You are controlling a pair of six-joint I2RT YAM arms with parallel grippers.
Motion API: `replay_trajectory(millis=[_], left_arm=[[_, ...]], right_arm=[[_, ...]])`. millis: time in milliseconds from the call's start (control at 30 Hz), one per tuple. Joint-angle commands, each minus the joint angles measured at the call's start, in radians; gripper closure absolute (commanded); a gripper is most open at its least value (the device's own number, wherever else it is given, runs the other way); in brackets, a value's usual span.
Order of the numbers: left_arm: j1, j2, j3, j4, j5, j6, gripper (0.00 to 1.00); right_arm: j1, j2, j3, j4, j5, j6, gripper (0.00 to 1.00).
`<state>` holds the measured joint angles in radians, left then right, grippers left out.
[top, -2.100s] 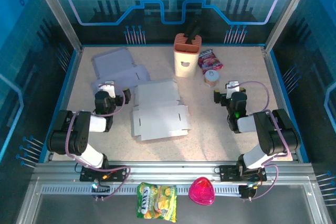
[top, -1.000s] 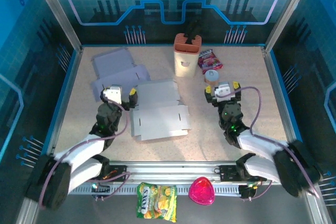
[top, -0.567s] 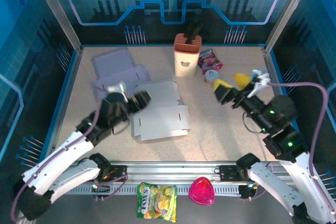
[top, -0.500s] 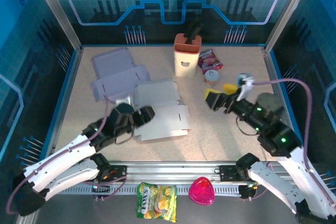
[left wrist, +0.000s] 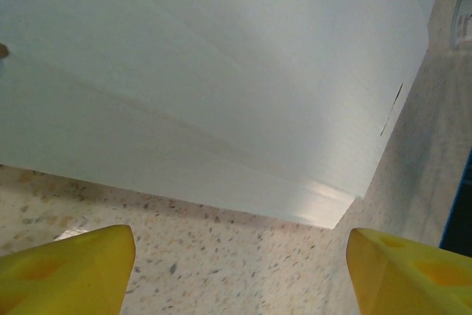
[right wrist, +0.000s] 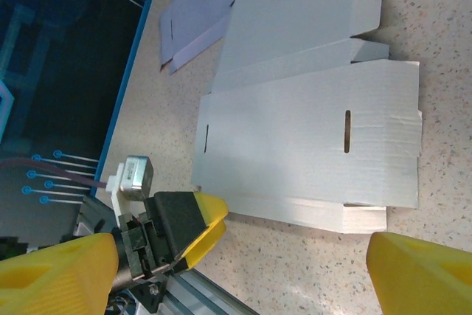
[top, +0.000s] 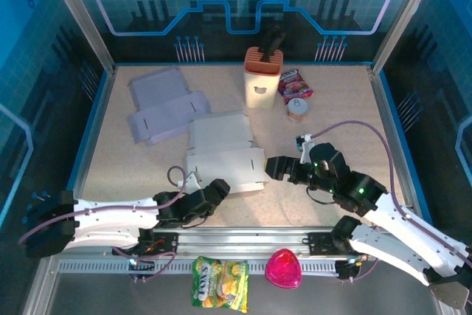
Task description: Fold the paper box
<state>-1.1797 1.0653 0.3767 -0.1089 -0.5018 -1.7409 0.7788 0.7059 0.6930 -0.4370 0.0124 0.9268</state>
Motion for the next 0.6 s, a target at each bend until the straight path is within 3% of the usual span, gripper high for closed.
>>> replay_trajectory(millis=[0,267,567], left_arm=[[-0.02,0.011,0.003,0.041,-0.075,-0.155,0.23],[-0.019,0.103,-0.096,0.291,-0.095,-0.226,0.25],[-0.019,0.106,-0.119,0.347,-0.167,-0.216,0.31]], right_arm=[[0.008,-0.02,0.0,0.023,0.04,0.038,0.12],[0.006,-0.005,-0.035,0.101,0.02,0.06,0.12],[0.005,0.015,-0.052,0.138,0.007,0.062,0.12]])
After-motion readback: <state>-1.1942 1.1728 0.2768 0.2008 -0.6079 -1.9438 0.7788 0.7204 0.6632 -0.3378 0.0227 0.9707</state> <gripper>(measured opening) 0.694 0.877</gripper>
